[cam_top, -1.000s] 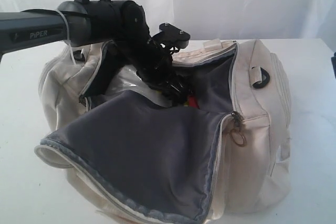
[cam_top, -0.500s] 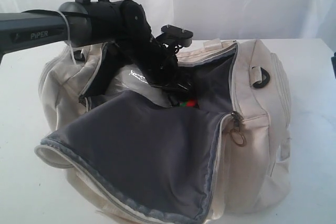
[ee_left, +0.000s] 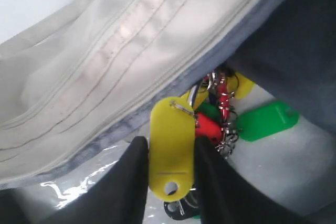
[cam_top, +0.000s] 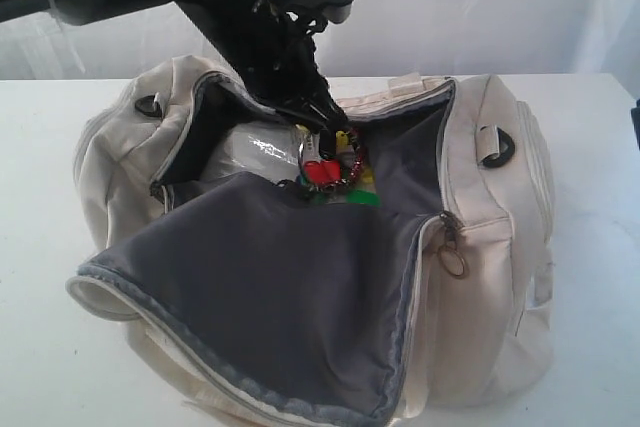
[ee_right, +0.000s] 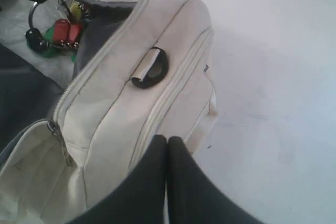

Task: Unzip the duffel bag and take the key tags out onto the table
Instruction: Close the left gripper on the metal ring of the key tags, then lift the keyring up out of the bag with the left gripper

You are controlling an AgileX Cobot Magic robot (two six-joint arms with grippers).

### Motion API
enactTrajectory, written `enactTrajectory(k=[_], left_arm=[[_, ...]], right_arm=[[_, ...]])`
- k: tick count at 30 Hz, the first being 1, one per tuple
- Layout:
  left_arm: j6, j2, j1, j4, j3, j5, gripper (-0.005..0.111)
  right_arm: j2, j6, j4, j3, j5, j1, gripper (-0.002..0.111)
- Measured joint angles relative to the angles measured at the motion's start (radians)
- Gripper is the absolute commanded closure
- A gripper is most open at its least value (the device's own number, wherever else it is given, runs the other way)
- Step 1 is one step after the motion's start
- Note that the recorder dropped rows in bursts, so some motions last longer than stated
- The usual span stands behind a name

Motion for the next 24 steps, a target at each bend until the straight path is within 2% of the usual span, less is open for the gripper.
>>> enactTrajectory(k=[6,14,15,19,20,21,24], left_arm=[[-0.067,-0.004,0.000,0.123,0.000,-0.003,0.107],[-0.082,0.068,0.000,0.145,0.000,-0.067,0.105],[-0.075,0.075,0.000,0.145,0.000,-0.078,0.102],[-0.062,0.087,0.000,0.147,0.000,-0.079,0.053],[-0.060,0.087,0.000,0.147,0.000,-0.072,0.044],[-0.060,0.087,0.000,0.147,0.000,-0.065,0.039],[-0.064,0.089,0.000,0.147,0.000,-0.034,0.040]], right_arm=[[0.000,0.000,0.000,0.000,-0.002,0.000,0.108],[0.000,0.000,0.000,0.000,-0.002,0.000,0.108],[0.000,0.000,0.000,0.000,-0.002,0.000,0.108],[0.000,0.000,-0.002,0.000,-0.002,0.000,0.108],[0.000,0.000,-0.002,0.000,-0.002,0.000,0.108],[0.000,0.000,-0.002,0.000,-0.002,0.000,0.108],[0.000,0.000,-0.002,0.000,-0.002,0.000,0.108]])
